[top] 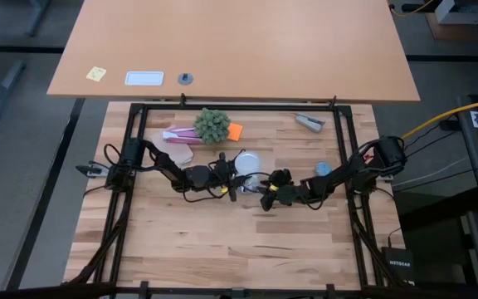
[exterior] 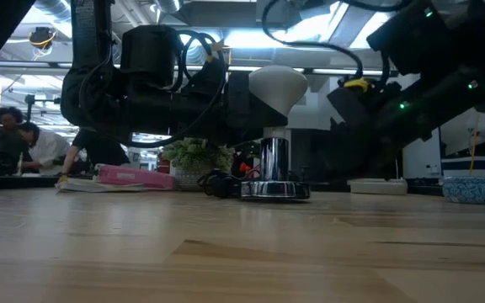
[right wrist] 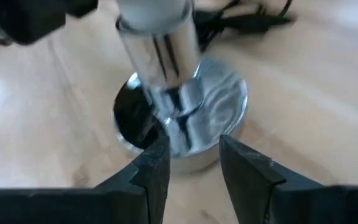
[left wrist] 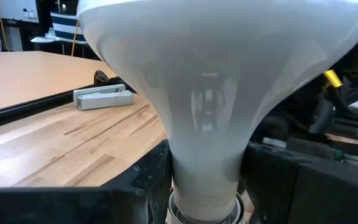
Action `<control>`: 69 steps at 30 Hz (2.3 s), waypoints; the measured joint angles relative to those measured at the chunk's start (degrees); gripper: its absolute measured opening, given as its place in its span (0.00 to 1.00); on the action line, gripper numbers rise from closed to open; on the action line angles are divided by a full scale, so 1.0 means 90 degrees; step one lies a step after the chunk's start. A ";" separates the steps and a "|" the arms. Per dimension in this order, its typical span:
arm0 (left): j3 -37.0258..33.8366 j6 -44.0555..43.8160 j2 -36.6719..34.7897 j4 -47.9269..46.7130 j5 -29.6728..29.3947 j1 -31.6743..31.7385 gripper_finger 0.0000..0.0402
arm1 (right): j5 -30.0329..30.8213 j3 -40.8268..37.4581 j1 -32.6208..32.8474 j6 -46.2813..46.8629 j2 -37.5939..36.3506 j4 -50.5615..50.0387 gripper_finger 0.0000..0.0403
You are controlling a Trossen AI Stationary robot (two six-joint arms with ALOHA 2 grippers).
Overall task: Screw lightbulb
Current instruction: Remove the lightbulb from the lamp
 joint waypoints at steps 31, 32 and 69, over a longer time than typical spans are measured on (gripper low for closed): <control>0.0012 0.0058 -0.0017 -0.0255 -0.0100 -0.0299 0.38 | -0.0629 0.0039 -0.0719 0.0146 0.0622 0.0552 0.35; 0.0012 0.0087 -0.0017 -0.0253 -0.0122 -0.0301 0.38 | -0.0627 0.0039 -0.0636 0.0216 0.0622 0.0563 0.35; 0.0007 0.0170 0.0000 -0.0295 -0.0228 -0.0309 0.38 | 0.2232 0.0568 0.0007 -0.3175 -0.0395 -0.1883 0.35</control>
